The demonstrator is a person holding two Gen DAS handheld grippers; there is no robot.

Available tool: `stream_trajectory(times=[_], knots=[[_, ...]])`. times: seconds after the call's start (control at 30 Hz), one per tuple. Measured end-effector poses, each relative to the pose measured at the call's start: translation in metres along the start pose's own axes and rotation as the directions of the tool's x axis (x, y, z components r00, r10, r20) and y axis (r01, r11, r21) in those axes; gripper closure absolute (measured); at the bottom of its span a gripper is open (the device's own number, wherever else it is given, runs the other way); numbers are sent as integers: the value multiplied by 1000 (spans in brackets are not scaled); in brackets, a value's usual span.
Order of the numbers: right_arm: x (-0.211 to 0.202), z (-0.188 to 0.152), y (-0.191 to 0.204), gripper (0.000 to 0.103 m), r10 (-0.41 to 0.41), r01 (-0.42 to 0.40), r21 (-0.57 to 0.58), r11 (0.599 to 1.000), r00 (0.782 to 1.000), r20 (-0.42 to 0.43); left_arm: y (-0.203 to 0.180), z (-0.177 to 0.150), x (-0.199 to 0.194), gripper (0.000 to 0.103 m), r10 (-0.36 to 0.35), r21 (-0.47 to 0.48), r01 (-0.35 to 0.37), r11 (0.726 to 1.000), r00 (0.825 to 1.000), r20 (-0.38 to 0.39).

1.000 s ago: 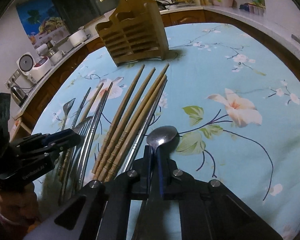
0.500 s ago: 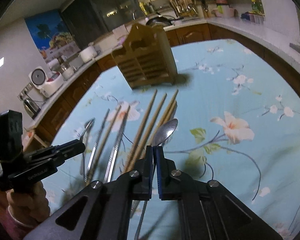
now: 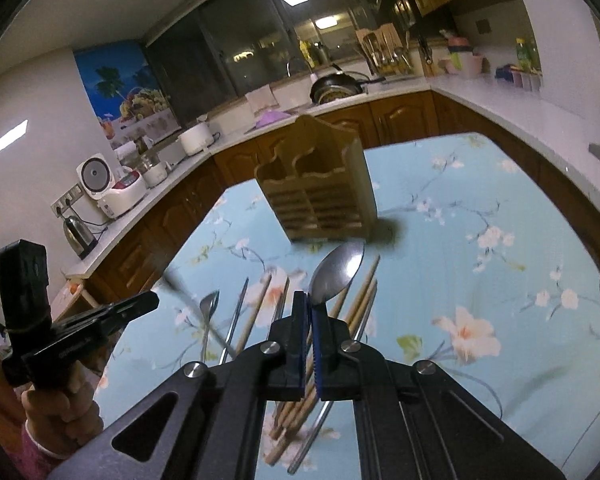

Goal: Organize utensils

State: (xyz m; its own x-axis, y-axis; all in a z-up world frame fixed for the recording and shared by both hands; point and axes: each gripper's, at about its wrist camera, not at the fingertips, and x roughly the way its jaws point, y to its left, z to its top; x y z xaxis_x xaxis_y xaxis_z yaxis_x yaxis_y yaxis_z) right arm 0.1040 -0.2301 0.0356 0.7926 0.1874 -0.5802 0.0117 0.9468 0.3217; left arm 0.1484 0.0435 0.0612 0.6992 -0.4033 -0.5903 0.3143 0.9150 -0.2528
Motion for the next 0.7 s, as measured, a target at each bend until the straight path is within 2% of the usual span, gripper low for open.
stream_trajectory(times=[0.17, 0.33, 0.4, 0.47, 0.53, 0.7], knots=[[4, 13, 3, 101, -5, 6, -16, 1000, 1000, 22, 6, 7, 5, 103, 26, 3, -26, 1000, 1000, 11], [6, 17, 1, 101, -1, 1, -8, 1000, 1000, 28, 22, 14, 27, 103, 57, -28, -57, 998, 998, -27], [7, 18, -2, 101, 3, -2, -1, 1000, 1000, 29, 30, 22, 42, 100, 56, -48, -59, 997, 997, -57], [7, 19, -4, 101, 4, -4, 3, 1000, 1000, 31, 38, 31, 61, 86, 36, -81, -44, 996, 995, -93], [7, 20, -6, 101, 3, -3, 7, 1000, 999, 36, 44, 39, 79, 77, 23, -109, -37, 993, 992, -127], [8, 26, -14, 101, 2, -3, 20, 1000, 999, 43, 55, 61, 133, 74, 2, -166, -34, 986, 981, -194]])
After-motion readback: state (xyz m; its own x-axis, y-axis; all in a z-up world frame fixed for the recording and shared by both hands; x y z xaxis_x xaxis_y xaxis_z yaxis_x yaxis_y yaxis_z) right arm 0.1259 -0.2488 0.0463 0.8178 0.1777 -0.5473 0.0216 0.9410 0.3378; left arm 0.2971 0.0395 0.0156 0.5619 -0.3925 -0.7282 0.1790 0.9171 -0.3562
